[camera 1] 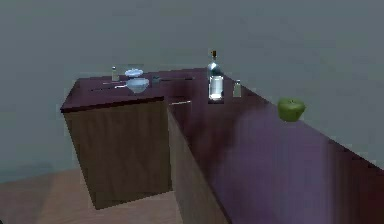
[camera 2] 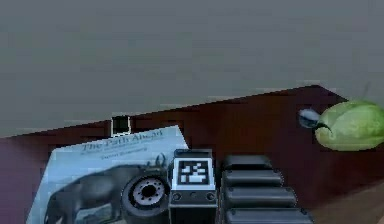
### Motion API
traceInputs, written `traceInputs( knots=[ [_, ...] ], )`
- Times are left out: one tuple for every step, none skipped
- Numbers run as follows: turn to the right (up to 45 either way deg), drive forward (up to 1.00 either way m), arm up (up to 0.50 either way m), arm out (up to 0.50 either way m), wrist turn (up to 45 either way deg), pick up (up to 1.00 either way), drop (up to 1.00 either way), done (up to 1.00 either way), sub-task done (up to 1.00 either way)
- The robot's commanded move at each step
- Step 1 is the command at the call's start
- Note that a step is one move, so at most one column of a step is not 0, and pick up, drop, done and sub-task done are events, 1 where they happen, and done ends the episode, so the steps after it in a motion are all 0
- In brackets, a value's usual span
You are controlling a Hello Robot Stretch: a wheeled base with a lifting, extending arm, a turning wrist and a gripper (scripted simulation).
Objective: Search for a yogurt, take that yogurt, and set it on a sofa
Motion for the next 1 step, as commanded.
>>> traceInputs(
  knots=[
    [21.0, 0.0, 0.0, 0.0, 0.0, 0.0, 0.0, 0.0, 0.0]
  ],
)
